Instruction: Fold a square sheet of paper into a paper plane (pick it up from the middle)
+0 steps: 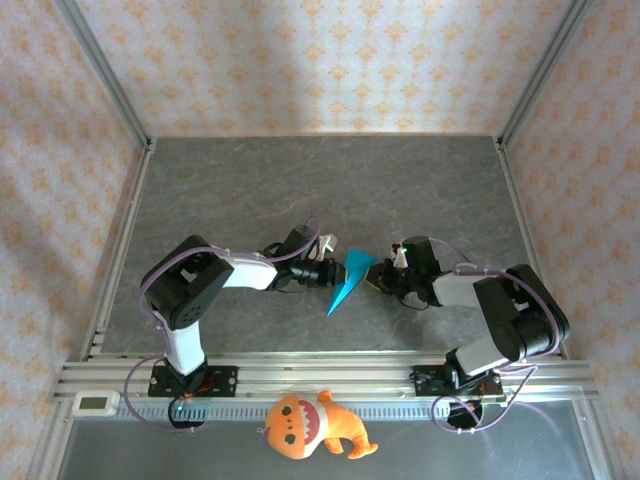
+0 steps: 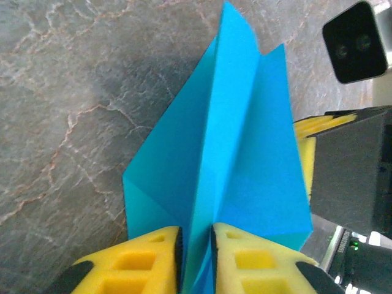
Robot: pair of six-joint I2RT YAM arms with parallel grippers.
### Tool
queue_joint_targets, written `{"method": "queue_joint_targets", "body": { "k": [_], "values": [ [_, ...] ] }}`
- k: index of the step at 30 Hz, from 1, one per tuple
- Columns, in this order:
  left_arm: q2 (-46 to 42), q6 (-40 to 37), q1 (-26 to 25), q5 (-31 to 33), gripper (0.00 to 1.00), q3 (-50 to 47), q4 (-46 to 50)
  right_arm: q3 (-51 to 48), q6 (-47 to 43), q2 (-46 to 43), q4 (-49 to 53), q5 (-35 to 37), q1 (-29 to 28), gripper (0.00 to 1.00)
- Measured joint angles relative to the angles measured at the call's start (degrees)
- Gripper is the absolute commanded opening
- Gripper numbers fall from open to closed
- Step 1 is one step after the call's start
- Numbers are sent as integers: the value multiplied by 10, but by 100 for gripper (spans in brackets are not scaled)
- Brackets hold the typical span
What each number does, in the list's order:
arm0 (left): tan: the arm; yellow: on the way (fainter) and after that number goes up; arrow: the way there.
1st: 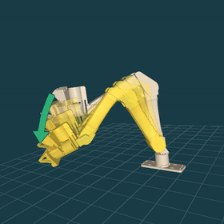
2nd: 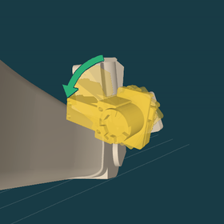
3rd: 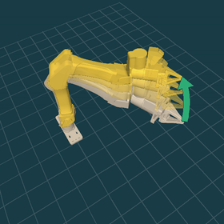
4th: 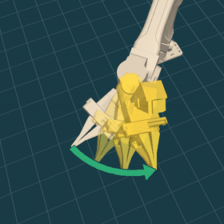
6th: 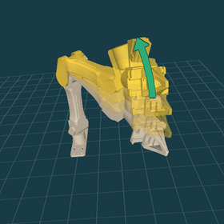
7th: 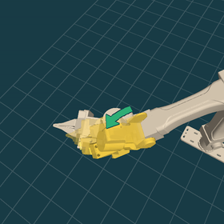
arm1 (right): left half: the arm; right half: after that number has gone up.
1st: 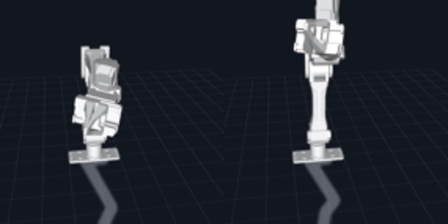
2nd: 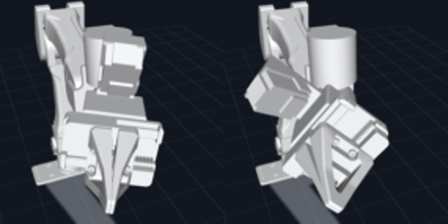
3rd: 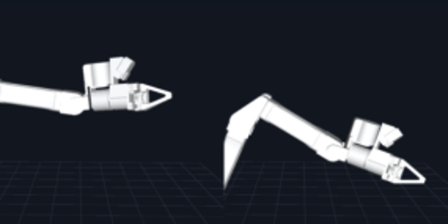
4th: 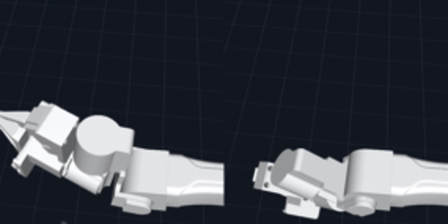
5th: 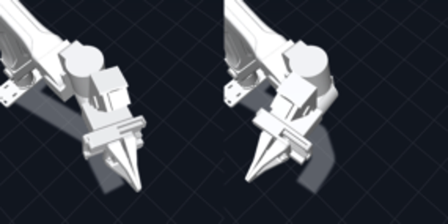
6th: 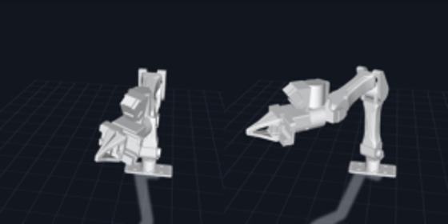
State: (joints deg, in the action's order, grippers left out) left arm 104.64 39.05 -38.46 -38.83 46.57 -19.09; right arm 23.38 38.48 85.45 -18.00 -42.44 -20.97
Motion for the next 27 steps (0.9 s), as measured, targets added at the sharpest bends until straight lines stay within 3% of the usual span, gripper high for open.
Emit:
{"method": "queue_joint_targets", "body": {
  "k": [7, 15, 20, 27],
  "values": [
    [-59, 2, 0, 33, 7, -21, -14, 1, 17, -23, -3, 4, -3, 32],
    [-152, -3, -6, 168, 8, -47, 10, 2, 72, -91, -45, 9, -17, 41],
    [-173, -11, -13, 234, 8, -51, 44, 25, 103, -90, -46, 24, -46, 41],
    [-175, -12, -16, 269, 8, -63, 74, 67, 135, -50, -64, 49, -99, 40]
  ]
}}
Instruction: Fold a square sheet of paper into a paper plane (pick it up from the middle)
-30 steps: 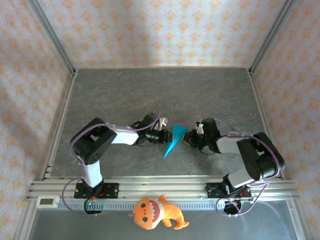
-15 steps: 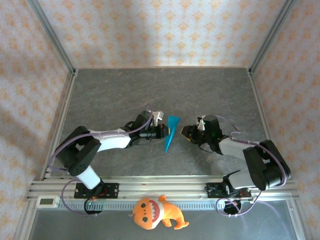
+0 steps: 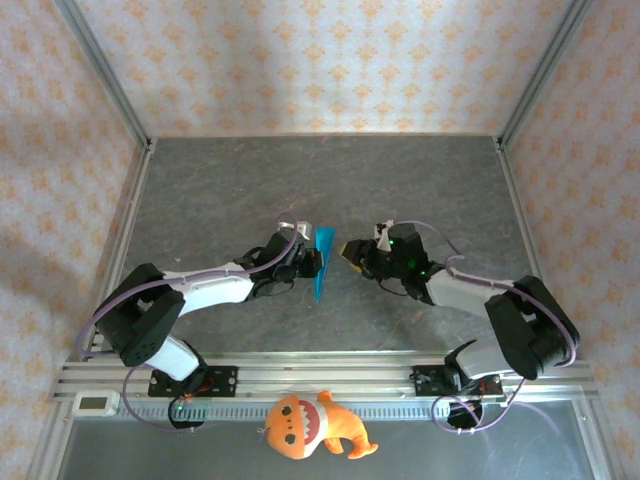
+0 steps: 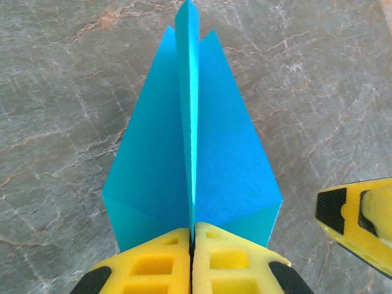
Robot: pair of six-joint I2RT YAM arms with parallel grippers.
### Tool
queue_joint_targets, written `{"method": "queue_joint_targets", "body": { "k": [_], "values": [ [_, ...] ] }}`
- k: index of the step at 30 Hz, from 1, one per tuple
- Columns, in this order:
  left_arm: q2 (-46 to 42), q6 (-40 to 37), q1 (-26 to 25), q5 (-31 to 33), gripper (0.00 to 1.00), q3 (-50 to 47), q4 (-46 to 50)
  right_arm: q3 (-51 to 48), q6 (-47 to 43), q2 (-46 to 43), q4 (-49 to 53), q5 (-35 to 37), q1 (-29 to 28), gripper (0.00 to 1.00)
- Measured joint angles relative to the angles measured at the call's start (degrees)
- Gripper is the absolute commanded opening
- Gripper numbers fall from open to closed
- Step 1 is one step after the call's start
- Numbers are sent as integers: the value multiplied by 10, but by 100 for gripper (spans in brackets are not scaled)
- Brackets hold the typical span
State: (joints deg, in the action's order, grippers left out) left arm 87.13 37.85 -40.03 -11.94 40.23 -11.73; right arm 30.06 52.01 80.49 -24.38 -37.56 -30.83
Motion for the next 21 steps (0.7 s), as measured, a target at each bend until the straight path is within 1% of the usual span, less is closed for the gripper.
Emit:
{"method": "queue_joint_targets", "body": {
  "k": [8, 13, 17, 20, 21],
  "values": [
    [0, -2, -10, 5, 8, 0, 9, 57, 7, 73, 15, 24, -44, 40],
    [0, -3, -12, 14, 9, -1, 19, 89, -6, 109, 48, 41, -53, 28],
    [0, -6, -12, 22, 16, -1, 26, 90, -12, 118, 72, 47, -52, 20],
    [0, -10, -12, 21, 26, -1, 29, 90, -12, 119, 75, 46, -52, 16],
    [0, -12, -13, 21, 28, -1, 30, 90, -12, 119, 75, 46, -52, 15]
  ]
}}
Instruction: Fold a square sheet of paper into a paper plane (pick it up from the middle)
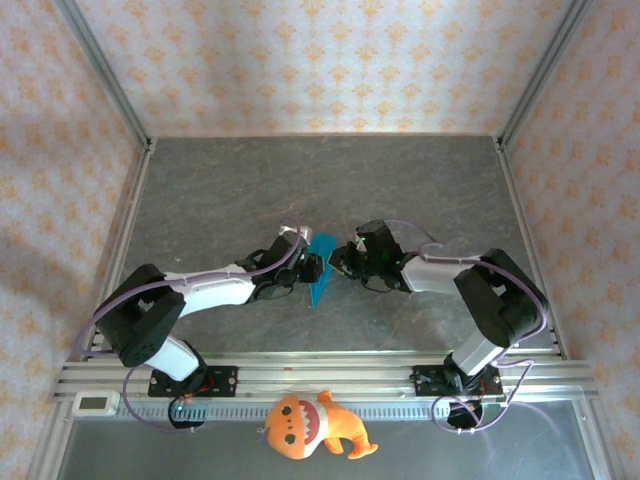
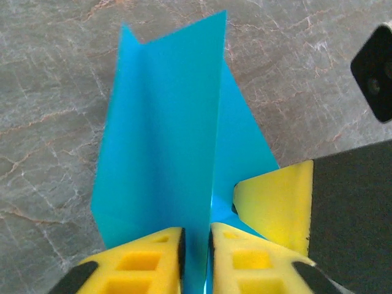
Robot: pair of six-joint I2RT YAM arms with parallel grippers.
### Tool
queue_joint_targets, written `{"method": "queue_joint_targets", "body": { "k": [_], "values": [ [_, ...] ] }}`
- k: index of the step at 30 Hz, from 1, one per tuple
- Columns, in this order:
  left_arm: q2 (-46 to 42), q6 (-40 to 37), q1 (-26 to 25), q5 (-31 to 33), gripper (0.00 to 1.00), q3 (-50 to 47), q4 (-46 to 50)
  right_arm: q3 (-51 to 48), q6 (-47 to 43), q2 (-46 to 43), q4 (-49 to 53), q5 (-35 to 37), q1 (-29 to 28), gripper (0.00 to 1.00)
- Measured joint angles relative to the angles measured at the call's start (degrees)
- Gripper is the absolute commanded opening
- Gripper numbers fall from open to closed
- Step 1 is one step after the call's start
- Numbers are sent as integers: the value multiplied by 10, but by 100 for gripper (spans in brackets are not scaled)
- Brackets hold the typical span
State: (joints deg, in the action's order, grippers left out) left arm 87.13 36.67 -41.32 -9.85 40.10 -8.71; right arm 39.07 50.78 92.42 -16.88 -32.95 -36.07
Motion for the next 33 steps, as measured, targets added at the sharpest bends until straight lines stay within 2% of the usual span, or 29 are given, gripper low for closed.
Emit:
{"method": "queue_joint_targets", "body": {
  "k": [9, 33],
  "values": [
    [0, -1, -11, -13, 34, 0, 8, 0, 0, 11, -1, -3, 0, 10],
    [-3, 2, -26, 17, 43, 0, 34, -1, 0, 22, -3, -5, 0, 10]
  ]
}}
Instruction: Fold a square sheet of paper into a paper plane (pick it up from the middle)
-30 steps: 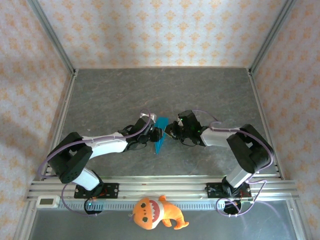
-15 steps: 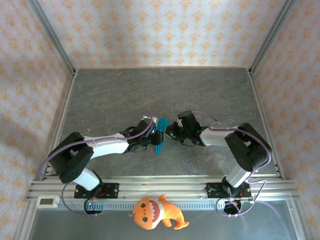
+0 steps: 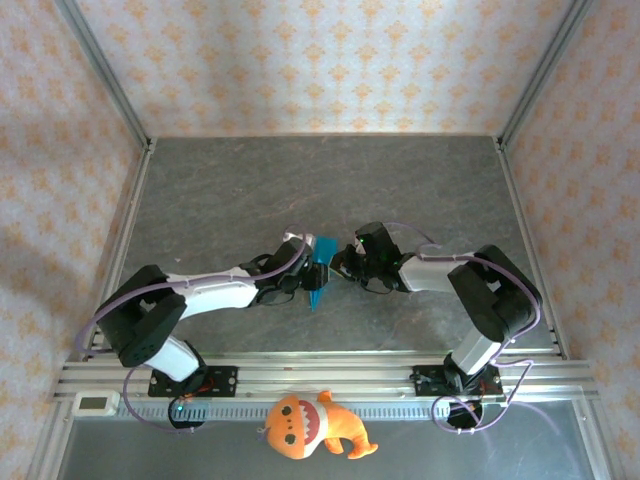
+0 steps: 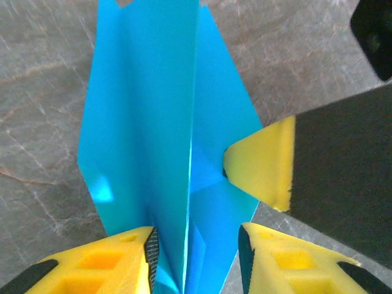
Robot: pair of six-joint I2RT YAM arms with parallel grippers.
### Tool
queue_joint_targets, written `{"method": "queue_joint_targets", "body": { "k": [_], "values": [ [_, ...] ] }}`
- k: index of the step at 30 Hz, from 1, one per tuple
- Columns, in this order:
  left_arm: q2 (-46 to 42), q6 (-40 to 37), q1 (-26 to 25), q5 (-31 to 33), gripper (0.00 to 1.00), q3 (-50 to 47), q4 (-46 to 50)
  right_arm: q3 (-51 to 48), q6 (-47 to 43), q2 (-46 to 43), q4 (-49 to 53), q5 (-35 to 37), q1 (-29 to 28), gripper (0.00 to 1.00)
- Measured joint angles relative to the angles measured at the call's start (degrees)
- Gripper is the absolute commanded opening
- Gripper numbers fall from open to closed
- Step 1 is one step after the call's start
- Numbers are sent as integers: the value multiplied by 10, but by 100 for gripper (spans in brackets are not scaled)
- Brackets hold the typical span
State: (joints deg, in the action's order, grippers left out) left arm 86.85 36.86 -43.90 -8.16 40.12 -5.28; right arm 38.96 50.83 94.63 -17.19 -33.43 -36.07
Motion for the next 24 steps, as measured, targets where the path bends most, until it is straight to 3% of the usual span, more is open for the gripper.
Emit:
{"method": "queue_joint_targets", "body": {
  "k": [18, 24],
  "values": [
    [26, 8, -10, 12, 40, 0, 5, 0, 0, 0, -2, 0, 0, 10],
    [27, 8, -11, 12, 31, 3, 6, 0, 0, 0, -2, 0, 0, 10]
  ]
}}
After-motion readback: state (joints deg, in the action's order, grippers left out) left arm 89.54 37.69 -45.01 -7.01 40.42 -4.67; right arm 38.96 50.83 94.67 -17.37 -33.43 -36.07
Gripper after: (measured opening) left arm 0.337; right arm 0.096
